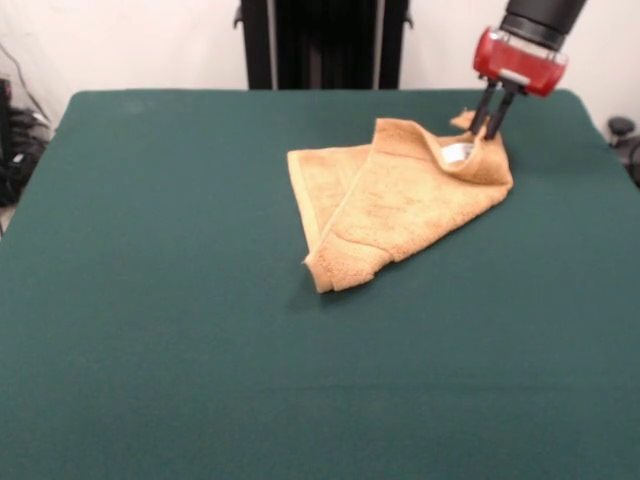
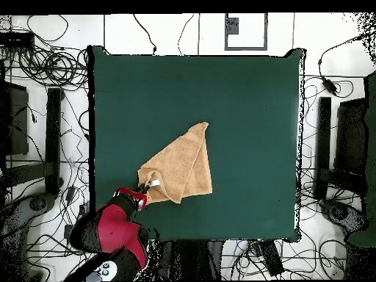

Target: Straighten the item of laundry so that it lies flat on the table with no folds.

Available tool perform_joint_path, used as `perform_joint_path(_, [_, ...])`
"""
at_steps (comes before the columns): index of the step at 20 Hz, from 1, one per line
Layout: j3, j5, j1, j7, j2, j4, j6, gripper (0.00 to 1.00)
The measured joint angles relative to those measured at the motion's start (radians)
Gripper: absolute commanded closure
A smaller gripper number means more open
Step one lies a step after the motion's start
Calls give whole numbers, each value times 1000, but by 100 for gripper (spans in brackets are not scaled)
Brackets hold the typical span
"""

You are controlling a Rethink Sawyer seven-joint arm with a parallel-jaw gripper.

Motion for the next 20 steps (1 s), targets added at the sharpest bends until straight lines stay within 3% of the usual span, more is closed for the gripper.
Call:
perform_joint_path(13, [-12,31,24,0,7,1,0,100])
perform_joint_path(20, [-86,120,134,0,55,-2,22,100])
